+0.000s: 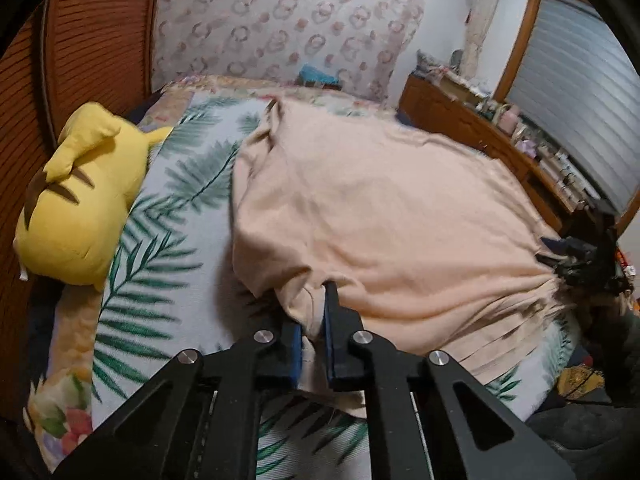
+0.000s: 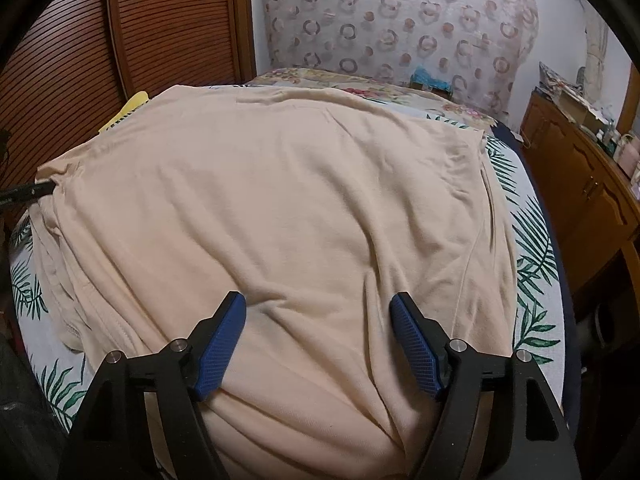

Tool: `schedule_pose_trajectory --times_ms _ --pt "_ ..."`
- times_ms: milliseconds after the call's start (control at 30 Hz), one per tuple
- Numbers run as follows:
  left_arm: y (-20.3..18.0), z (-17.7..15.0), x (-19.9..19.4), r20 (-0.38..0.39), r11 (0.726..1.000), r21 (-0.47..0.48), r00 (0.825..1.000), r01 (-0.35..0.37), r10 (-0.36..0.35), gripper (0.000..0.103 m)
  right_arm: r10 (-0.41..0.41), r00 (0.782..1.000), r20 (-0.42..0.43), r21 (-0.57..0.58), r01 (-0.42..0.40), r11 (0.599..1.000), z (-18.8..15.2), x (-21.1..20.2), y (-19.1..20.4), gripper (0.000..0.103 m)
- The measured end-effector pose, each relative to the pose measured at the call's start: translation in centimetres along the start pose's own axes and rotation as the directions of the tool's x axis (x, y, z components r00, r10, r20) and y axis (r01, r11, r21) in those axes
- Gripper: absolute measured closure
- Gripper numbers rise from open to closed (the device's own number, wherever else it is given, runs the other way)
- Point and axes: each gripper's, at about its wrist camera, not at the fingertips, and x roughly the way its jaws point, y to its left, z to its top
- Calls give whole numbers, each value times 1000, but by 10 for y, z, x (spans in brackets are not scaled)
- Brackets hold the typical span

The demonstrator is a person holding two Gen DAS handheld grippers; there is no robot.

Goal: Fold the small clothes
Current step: 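Close the left tool on the folded shirt edge and tug it flat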

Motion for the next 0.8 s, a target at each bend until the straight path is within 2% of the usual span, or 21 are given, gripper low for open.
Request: schedule_pose_trajectory --times_ms 367,800 --pt "-53 36 -32 149 991 107 985 75 -91 94 1 1000 1 0 -1 1000 0 0 -2 26" --pt "-103 76 -29 196 966 214 962 147 -190 95 -10 1000 -1 4 10 1000 -1 -2 -2 26"
